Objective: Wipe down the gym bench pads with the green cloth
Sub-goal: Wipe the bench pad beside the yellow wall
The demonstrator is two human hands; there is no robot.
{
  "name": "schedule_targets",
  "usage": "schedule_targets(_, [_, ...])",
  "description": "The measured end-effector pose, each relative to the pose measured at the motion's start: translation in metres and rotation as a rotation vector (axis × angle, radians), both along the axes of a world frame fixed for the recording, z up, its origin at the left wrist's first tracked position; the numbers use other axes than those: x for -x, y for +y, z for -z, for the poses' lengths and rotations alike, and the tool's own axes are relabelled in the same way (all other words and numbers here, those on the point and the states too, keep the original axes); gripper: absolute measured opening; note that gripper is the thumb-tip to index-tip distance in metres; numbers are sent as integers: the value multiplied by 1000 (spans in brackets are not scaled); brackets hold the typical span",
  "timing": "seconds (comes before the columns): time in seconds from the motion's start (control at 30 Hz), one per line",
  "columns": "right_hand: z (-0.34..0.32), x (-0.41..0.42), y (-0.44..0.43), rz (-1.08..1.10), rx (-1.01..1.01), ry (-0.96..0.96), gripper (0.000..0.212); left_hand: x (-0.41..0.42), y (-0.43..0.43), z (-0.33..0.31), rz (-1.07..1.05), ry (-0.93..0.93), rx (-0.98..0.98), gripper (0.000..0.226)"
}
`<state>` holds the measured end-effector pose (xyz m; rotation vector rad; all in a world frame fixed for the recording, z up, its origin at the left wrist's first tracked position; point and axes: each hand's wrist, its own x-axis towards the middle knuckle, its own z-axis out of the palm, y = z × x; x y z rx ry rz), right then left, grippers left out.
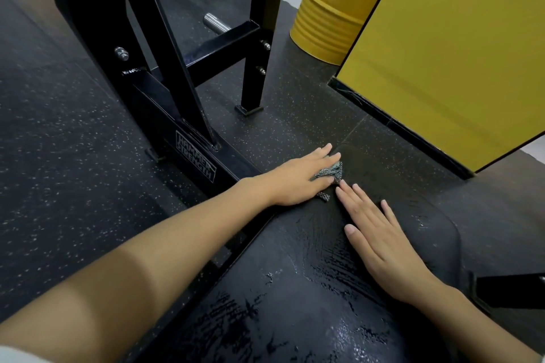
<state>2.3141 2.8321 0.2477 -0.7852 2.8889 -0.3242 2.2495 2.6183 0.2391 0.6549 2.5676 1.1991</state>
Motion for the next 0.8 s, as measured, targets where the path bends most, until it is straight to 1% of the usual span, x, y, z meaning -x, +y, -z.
schedule_targets(0.1, [0,0,0,-1,-5,4,59,-15,-11,2,17,-8,-40,54])
schedule_targets(0.27, [1,0,0,-5,5,12,59,-55,-33,7,50,0,-71,56])
schedule_targets(0.4, [2,0,2,-7,11,19,59,-94,-53,7,55,-44,-125,58])
schedule_targets(0.5, [2,0,2,-9,15,22,58,-113,-62,8,42,-78,-130,58])
schedule_targets(0.63, [2,0,1,-8,13,25,59,-110,-59,7,16,-81,-91,61])
schedule_targets(0.8, [2,-1,1,-7,16,21,59,-76,-43,6,9,-80,-31,61])
